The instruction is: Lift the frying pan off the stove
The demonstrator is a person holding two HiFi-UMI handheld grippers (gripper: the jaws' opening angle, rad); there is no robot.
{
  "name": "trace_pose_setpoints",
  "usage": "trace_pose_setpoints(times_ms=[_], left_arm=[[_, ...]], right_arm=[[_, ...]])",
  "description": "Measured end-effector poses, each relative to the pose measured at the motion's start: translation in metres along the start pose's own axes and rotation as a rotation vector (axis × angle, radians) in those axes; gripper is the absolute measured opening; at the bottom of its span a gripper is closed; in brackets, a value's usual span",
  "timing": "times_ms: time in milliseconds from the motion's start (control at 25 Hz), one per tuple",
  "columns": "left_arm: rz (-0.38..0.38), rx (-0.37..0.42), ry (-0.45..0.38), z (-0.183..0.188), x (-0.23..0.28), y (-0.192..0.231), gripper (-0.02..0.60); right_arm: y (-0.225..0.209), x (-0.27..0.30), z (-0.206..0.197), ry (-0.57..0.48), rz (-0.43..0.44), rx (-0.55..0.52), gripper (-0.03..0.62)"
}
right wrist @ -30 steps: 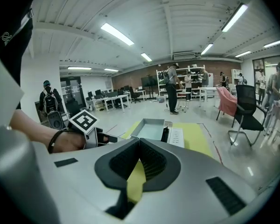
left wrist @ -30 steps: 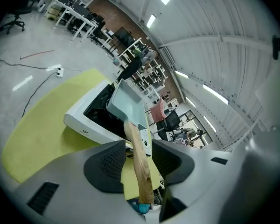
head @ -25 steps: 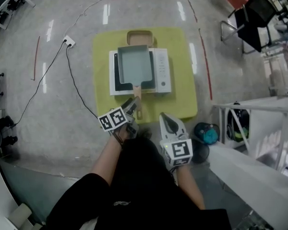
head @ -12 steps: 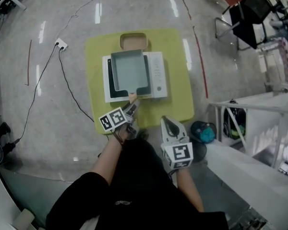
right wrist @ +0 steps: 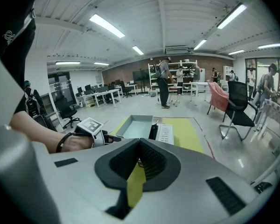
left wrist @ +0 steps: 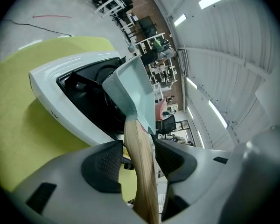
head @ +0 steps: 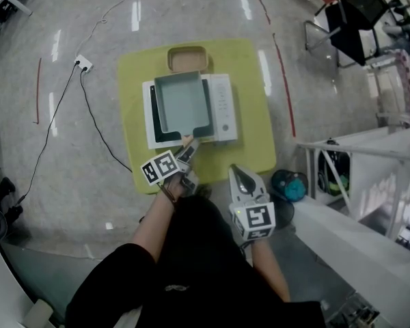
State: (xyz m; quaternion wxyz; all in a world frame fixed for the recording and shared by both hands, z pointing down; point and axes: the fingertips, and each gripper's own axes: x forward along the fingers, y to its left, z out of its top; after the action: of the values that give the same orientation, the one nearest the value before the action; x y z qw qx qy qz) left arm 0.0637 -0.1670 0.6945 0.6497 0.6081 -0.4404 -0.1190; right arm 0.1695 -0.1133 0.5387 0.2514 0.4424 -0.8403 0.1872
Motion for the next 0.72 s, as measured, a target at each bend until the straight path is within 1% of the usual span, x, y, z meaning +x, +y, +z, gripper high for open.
trace_pose_setpoints(times_ms=[160, 400, 520, 720], left_arm=[[-0.012, -0.032, -0.001, 0.005, 0.004, 0.000, 0.244], [-0.016, -0.041, 0.012, 0.007, 0.006, 0.002, 0.241], [-0.028, -0.062, 0.021, 0.006, 0.006, 0.004, 0.206], [-0.036, -0.070, 0.035, 0.005, 0.006, 0.004, 0.202]], right_arm=[[-0.004, 0.004, 0.003, 0.000, -0.006, 0.000, 0.015], [-0.006, 0.008, 0.001, -0.001, -0.006, 0.000, 0.015], [-0.005, 0.011, 0.002, 0.005, -0.003, 0.003, 0.015], [-0.005, 0.013, 0.003, 0.002, -0.002, -0.003, 0.015]])
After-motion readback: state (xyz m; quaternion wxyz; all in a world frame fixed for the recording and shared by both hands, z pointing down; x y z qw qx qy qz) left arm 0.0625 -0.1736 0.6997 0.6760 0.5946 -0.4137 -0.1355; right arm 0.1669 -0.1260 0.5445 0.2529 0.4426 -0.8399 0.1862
